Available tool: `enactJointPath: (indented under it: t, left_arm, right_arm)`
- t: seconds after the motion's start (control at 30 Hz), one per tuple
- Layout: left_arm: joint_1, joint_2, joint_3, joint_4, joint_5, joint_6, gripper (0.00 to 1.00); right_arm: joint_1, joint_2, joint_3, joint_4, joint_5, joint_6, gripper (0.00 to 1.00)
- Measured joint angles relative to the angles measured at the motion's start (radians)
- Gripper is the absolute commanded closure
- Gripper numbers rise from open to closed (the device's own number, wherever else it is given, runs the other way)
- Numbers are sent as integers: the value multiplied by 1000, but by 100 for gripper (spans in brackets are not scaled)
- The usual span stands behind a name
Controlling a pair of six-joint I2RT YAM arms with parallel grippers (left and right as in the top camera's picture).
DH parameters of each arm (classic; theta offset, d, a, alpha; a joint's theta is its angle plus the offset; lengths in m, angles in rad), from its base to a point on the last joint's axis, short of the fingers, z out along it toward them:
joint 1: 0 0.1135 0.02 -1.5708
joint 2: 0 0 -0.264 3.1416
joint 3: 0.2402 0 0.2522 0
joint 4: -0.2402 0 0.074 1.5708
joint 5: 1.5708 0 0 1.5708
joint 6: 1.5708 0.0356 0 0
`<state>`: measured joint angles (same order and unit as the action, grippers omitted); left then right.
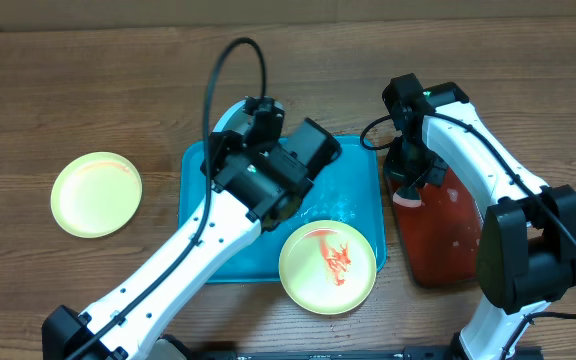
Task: Clean dirty plates on tray and stack at the side
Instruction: 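Lift the blue plate with the left gripper and swing it left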
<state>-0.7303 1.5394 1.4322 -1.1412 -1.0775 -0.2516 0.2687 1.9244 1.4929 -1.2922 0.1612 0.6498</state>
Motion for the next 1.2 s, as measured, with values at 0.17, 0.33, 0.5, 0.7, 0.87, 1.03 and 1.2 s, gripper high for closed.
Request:
enactJointPath:
  t: [0.17, 0.33, 0.5, 0.7, 0.87, 1.03, 1.2]
  left_arm:
    - [-70, 0, 0, -2, -102, 31, 95]
    - [-123, 0, 0, -4, -223, 51, 95]
    - [-146, 0, 0, -5, -304, 97, 95]
    - [-147, 0, 0, -8, -358, 114, 96]
    - [-147, 0, 0, -8, -378, 122, 95]
    - [-147, 0, 0, -8, -379, 125, 95]
    - [-147, 0, 0, -8, -379, 125, 96]
  right_arm:
    - [0, 0, 0, 1, 0, -3, 96]
    - [0, 0, 0, 1, -1, -18, 96]
    - [0, 0, 0, 1, -2, -23, 96]
    - [0, 0, 0, 1, -2, -23, 96]
    - [0, 0, 0, 1, -4, -23, 96]
    - [0, 0, 0, 2, -4, -26, 96]
    - [0, 0, 0, 2, -5, -26, 96]
